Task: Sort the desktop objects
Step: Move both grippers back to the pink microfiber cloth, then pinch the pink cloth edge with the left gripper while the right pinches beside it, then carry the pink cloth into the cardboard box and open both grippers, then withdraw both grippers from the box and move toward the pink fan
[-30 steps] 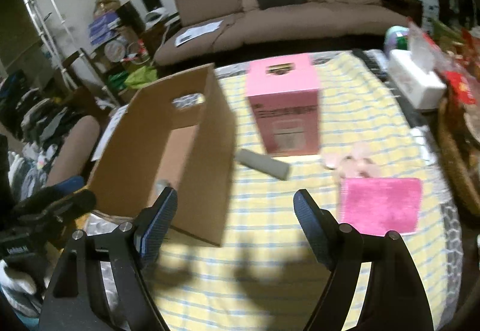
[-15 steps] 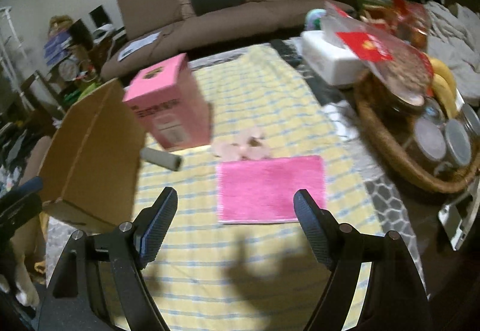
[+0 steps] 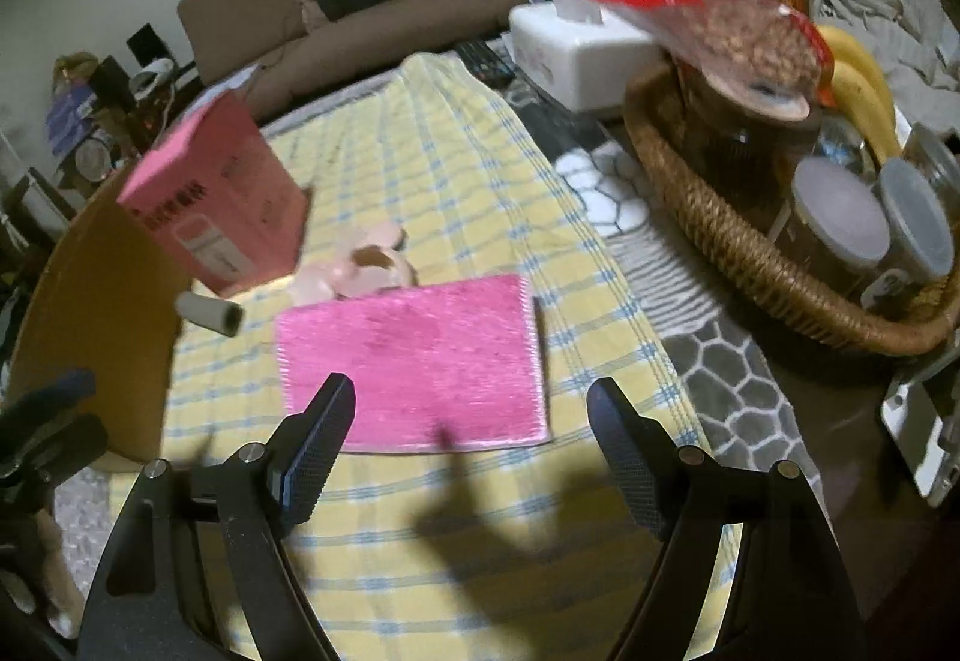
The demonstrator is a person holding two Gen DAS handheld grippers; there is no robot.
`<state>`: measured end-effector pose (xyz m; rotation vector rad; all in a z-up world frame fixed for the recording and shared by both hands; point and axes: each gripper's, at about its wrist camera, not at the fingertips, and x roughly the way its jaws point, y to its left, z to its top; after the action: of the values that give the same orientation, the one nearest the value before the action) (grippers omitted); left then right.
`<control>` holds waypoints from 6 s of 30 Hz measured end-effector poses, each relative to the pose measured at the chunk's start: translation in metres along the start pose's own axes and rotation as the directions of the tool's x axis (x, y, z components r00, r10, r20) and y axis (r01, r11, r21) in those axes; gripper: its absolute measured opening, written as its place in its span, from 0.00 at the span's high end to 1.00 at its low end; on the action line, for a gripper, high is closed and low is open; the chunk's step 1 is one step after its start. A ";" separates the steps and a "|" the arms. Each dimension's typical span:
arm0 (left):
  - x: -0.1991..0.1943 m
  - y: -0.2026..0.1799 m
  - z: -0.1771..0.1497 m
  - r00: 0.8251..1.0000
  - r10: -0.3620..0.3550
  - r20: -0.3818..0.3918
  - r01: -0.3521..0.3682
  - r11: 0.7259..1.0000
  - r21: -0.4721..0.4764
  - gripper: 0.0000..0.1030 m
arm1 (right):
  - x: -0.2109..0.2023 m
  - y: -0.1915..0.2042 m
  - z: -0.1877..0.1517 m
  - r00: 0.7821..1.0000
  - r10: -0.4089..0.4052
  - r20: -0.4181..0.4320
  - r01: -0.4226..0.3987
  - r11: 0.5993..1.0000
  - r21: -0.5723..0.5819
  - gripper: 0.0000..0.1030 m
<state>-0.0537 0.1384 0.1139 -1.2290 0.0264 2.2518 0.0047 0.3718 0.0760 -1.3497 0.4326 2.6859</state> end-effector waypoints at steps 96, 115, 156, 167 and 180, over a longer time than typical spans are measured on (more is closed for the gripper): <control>-0.222 0.214 -0.010 0.963 0.143 0.228 -0.109 0.982 -0.153 0.85 | -0.066 0.354 0.011 0.929 0.371 0.004 -0.350 0.879 -0.325 0.74; -0.149 0.239 -0.022 0.984 0.169 0.048 -0.160 0.975 -0.155 0.85 | -0.003 0.346 0.003 0.951 0.301 -0.068 -0.307 0.899 -0.313 0.72; -0.196 0.152 -0.008 0.979 0.138 0.148 -0.122 0.986 -0.114 0.35 | -0.074 0.267 0.005 0.955 0.275 0.108 -0.235 0.928 -0.288 0.00; -0.181 0.089 0.000 0.980 0.137 0.143 -0.135 0.991 -0.023 0.35 | -0.100 0.208 0.006 0.962 0.204 0.182 -0.144 0.944 -0.296 0.00; -0.128 0.029 0.007 0.993 0.059 0.105 -0.062 0.998 0.031 0.35 | -0.120 0.107 0.014 0.937 0.168 0.305 -0.113 0.975 -0.189 0.00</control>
<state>-0.0198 0.0560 0.2109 -1.1057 0.0629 2.3552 0.0430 0.2780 0.2013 -0.9155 0.2823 3.0475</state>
